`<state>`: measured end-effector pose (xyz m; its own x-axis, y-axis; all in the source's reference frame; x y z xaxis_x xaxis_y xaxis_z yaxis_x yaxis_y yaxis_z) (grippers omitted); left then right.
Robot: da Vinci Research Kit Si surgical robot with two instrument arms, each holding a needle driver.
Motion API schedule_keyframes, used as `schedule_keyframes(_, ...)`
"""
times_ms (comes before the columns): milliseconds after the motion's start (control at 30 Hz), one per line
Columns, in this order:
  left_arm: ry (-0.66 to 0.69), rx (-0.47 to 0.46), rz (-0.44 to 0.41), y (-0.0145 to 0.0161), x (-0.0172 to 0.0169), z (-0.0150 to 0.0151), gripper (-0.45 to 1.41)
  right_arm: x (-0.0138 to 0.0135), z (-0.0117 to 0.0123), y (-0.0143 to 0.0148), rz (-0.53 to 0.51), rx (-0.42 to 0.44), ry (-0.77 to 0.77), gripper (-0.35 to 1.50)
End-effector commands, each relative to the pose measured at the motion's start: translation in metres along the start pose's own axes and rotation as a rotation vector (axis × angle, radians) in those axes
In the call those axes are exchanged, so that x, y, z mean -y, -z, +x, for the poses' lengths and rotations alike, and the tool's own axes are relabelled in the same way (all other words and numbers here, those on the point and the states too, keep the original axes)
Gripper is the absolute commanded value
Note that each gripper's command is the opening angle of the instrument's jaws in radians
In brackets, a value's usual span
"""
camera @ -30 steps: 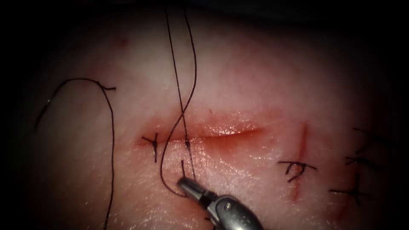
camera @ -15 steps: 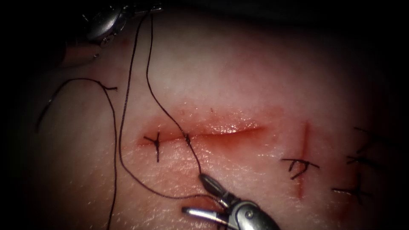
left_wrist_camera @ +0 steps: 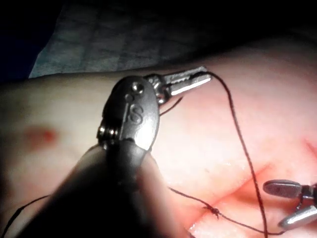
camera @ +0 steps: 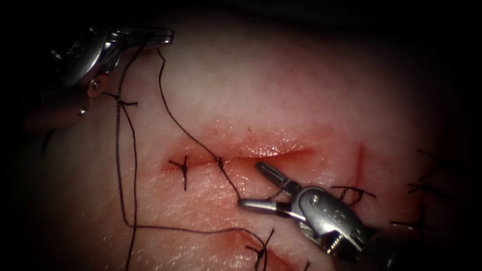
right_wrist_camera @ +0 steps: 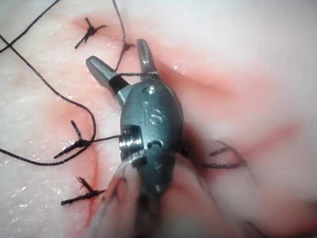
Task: Wound Closure
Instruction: Cut the suture with the right needle driver.
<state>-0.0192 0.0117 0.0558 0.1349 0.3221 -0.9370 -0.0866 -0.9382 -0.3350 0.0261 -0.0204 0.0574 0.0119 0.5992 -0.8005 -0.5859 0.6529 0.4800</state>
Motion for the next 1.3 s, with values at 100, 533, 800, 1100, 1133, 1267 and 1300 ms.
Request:
schedule_keyframes(100, -0.008, 0.028, -0.001, -0.0006, -0.0004, 0.0013, -0.45, -0.0009, 0.0011, -0.0008, 0.021, -0.002, 0.02, 1.25)
schedule_keyframes(533, -0.046, 0.07, -0.004, -0.002, -0.005, 0.0067, -0.45, -0.0055, 0.0103, 0.009, 0.19, -0.009, 0.106, 1.45)
schedule_keyframes(800, -0.063, 0.071, -0.016, -0.0032, -0.0065, 0.0082, -0.45, -0.0028, 0.007, 0.0019, 0.151, 0.018, 0.244, 1.45)
schedule_keyframes(1100, -0.086, 0.071, -0.024, -0.0037, -0.0075, 0.0095, -0.45, 0.0003, 0.0021, -0.0054, 0.155, 0.047, 0.337, 1.47)
schedule_keyframes(1133, -0.085, 0.073, -0.026, -0.0037, -0.0075, 0.0095, -0.45, 0.0005, 0.0018, -0.0059, 0.155, 0.045, 0.34, 1.47)
schedule_keyframes(1267, -0.085, 0.075, -0.029, -0.0039, -0.0074, 0.0092, -0.45, 0.001, 0.0005, -0.0079, 0.14, 0.045, 0.353, 1.47)
schedule_keyframes(1300, -0.086, 0.073, -0.031, -0.004, -0.0074, 0.0092, -0.45, 0.0011, 0.0002, -0.0086, 0.14, 0.043, 0.356, 1.47)
